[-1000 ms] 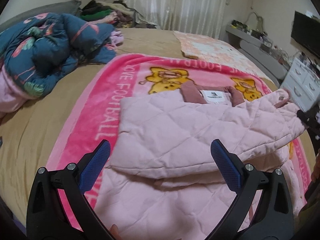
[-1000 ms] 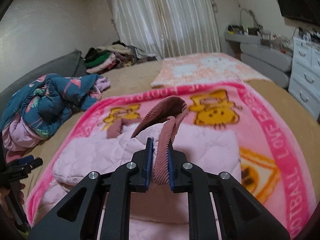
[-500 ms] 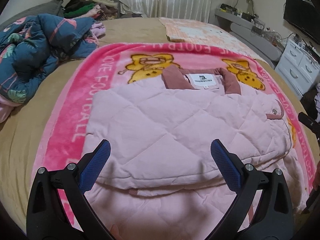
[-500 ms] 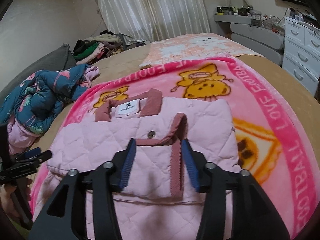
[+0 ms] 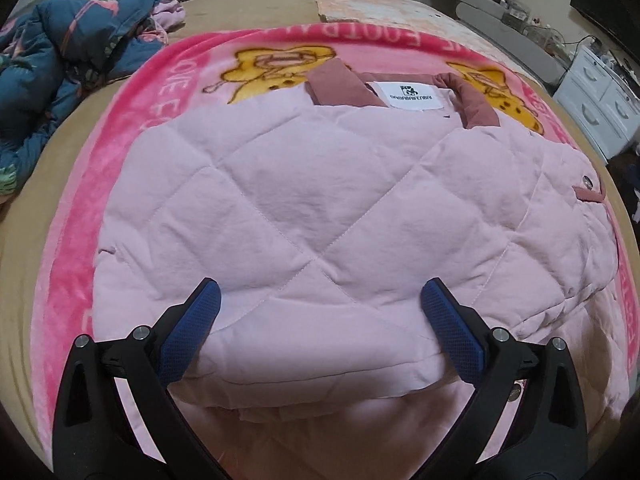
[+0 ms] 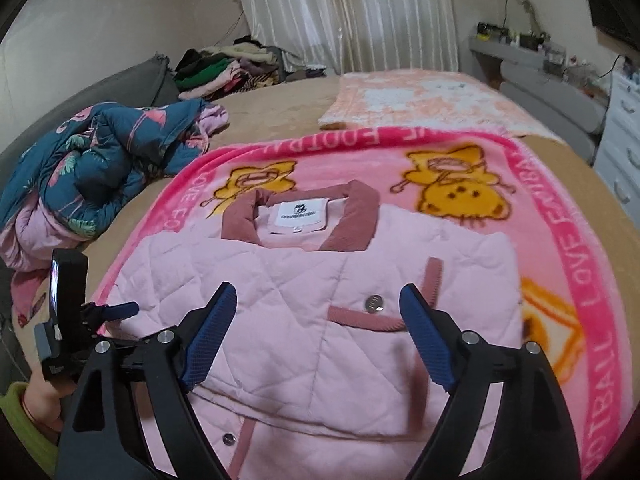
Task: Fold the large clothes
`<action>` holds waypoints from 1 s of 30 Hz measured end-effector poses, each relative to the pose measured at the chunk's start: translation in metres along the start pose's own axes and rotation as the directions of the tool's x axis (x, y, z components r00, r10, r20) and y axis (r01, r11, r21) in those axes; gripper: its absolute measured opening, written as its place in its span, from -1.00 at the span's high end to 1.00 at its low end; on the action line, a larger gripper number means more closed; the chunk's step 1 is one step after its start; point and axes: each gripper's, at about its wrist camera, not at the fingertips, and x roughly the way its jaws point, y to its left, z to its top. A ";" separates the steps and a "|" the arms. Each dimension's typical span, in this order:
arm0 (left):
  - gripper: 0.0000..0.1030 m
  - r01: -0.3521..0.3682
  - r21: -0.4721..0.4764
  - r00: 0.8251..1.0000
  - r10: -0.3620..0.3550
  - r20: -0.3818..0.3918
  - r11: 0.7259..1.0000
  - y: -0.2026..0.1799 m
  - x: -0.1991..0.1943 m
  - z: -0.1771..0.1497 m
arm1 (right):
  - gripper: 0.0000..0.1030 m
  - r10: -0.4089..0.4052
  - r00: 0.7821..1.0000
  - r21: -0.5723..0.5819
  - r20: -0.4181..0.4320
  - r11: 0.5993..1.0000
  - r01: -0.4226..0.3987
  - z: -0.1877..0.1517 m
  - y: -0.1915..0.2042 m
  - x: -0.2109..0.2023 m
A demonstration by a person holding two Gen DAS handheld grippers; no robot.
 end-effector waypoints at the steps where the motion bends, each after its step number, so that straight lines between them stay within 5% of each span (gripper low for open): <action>1: -0.84 0.002 -0.001 1.000 -0.002 0.000 1.000 0.000 0.000 0.001 | -0.61 -0.005 1.000 0.001 -0.014 1.000 0.005 0.001 -0.001 0.005; 10: -0.84 0.002 0.000 1.000 -0.002 0.003 1.000 0.000 0.002 0.001 | -0.62 -0.074 0.974 -0.071 -0.215 0.996 0.060 -0.030 -0.008 0.077; 17: -0.84 -0.012 0.006 1.000 0.012 0.016 1.000 -0.002 -0.007 -0.001 | -0.62 -0.083 0.981 -0.033 -0.178 0.996 0.078 -0.041 -0.010 0.074; 30: -0.83 0.029 -0.025 0.998 -0.027 0.064 0.999 -0.002 -0.045 -0.018 | -0.90 0.025 0.998 0.130 -0.058 0.991 -0.017 -0.059 -0.030 -0.010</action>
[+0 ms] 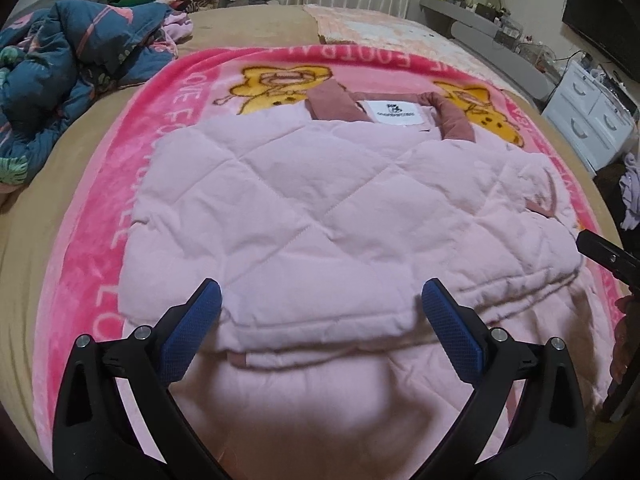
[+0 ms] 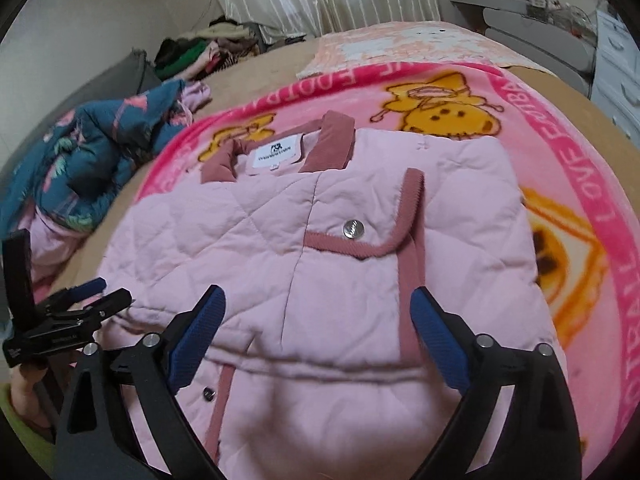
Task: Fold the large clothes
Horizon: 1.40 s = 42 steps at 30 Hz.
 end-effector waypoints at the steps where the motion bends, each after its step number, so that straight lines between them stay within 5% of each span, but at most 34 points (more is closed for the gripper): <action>1: -0.83 0.010 -0.003 1.000 -0.010 0.002 1.000 -0.001 -0.003 -0.001 | -0.90 0.002 1.000 0.002 0.007 1.000 -0.002 -0.001 0.000 -0.004; 17: -0.83 0.024 0.003 0.992 -0.024 0.125 1.000 -0.009 -0.075 -0.011 | -0.91 -0.010 0.986 -0.063 0.165 0.998 0.020 -0.009 0.022 -0.079; 42: -0.83 0.054 -0.006 0.973 -0.051 0.226 0.999 -0.007 -0.145 -0.029 | -0.91 -0.004 0.966 -0.105 0.259 0.994 0.032 -0.023 0.043 -0.155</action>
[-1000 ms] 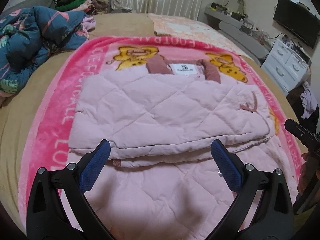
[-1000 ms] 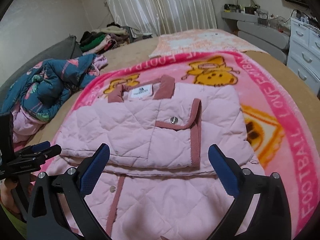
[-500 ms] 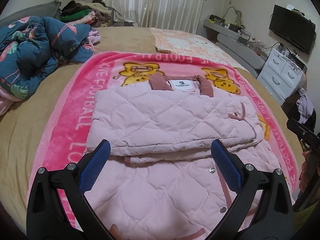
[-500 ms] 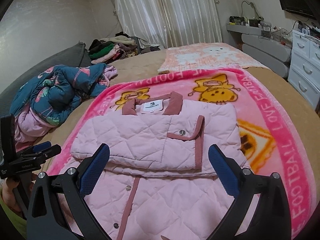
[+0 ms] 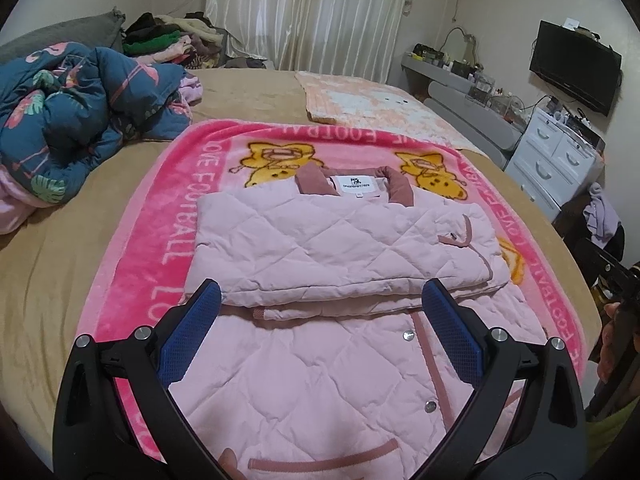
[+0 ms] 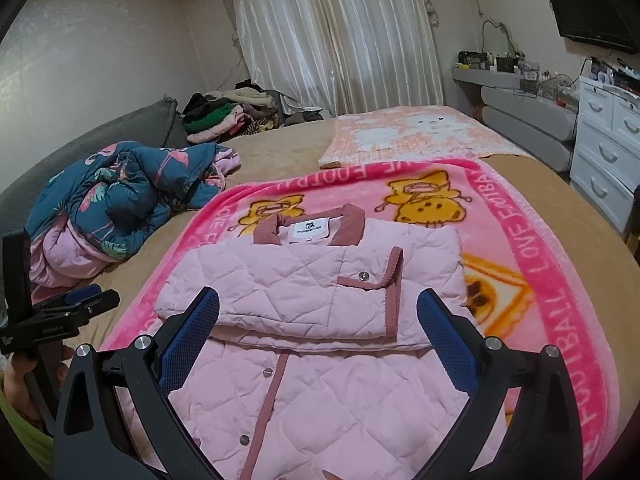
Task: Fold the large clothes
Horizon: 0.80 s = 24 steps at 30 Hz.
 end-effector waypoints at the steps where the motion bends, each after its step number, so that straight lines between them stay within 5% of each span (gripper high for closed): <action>1: -0.83 0.002 0.001 1.000 -0.002 0.002 1.000 -0.001 -0.002 0.000 | -0.92 -0.001 1.000 -0.003 0.001 1.000 0.001 -0.001 0.000 -0.002; 24: -0.83 0.032 0.019 0.999 -0.032 0.032 0.999 -0.010 -0.044 -0.024 | -0.92 0.005 1.000 -0.023 0.006 1.000 -0.005 -0.023 0.013 -0.049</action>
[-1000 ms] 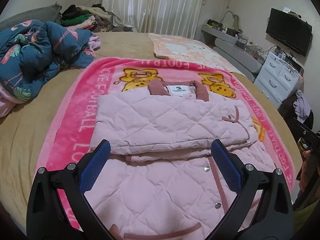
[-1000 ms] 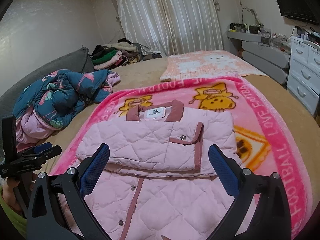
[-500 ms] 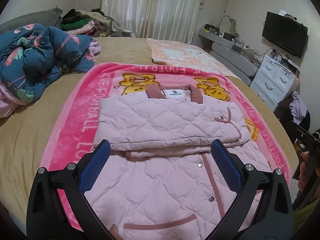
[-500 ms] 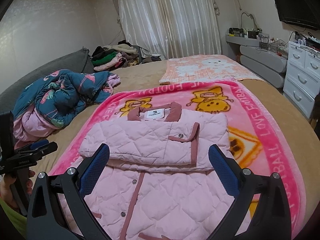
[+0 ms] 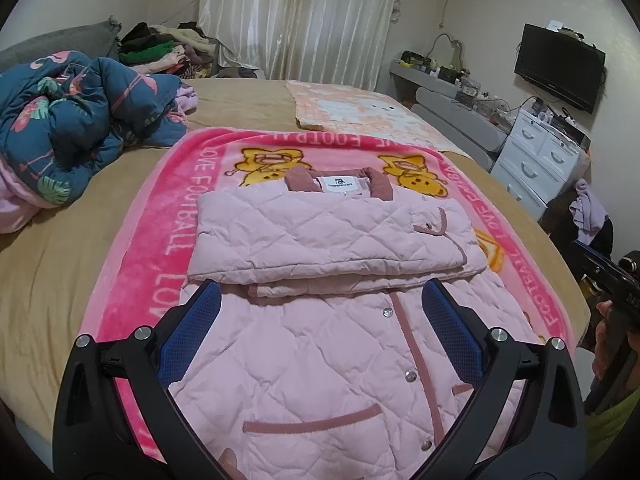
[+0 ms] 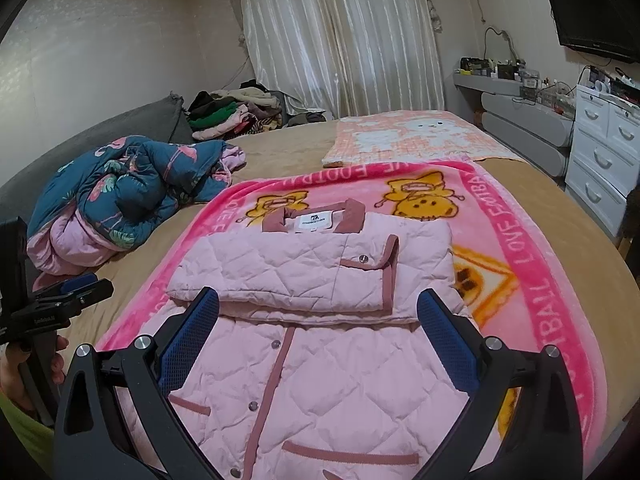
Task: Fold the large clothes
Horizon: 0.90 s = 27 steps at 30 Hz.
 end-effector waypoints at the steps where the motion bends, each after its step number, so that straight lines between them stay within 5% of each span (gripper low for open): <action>1: -0.83 0.005 -0.001 1.000 -0.005 0.000 1.000 0.000 -0.002 -0.002 | -0.92 -0.001 1.000 -0.002 0.000 1.000 0.001 0.000 0.000 -0.001; 27: -0.83 -0.011 -0.001 1.000 0.011 -0.003 1.000 -0.004 -0.024 -0.048 | -0.92 0.015 0.999 -0.055 -0.046 0.998 -0.018 -0.040 0.012 -0.020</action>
